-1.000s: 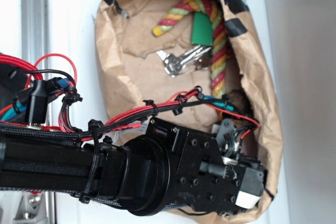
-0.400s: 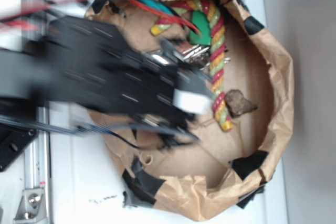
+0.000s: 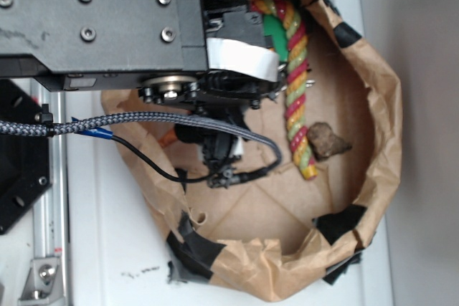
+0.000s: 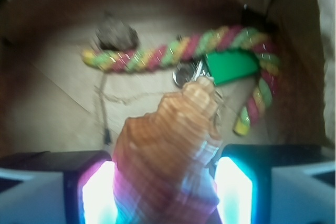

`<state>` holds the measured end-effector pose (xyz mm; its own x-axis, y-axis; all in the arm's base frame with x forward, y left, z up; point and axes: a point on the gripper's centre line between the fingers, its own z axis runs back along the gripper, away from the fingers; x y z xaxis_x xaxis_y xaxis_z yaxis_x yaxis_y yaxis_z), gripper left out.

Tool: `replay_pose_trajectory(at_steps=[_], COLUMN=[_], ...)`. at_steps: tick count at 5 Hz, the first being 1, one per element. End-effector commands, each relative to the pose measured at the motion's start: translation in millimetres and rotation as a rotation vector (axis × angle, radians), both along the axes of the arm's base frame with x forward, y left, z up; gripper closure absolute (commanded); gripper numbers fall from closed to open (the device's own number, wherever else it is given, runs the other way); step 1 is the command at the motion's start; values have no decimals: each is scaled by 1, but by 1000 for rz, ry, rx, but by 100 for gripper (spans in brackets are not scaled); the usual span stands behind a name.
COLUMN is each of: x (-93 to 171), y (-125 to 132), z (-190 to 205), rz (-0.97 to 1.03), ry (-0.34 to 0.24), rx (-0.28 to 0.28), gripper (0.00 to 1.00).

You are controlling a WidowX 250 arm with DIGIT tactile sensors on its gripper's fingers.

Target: Grab the shell.

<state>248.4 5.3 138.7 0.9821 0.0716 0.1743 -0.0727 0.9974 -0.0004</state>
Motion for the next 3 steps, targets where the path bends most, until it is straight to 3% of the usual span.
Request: replay_pose_trajectory(at_steps=[1, 2, 3], x=[10, 9, 10], y=[-6, -11, -14], z=[15, 11, 6], rz=[14, 34, 37], ry=[-125, -116, -131], rx=[2, 4, 50], gripper=[100, 100, 100])
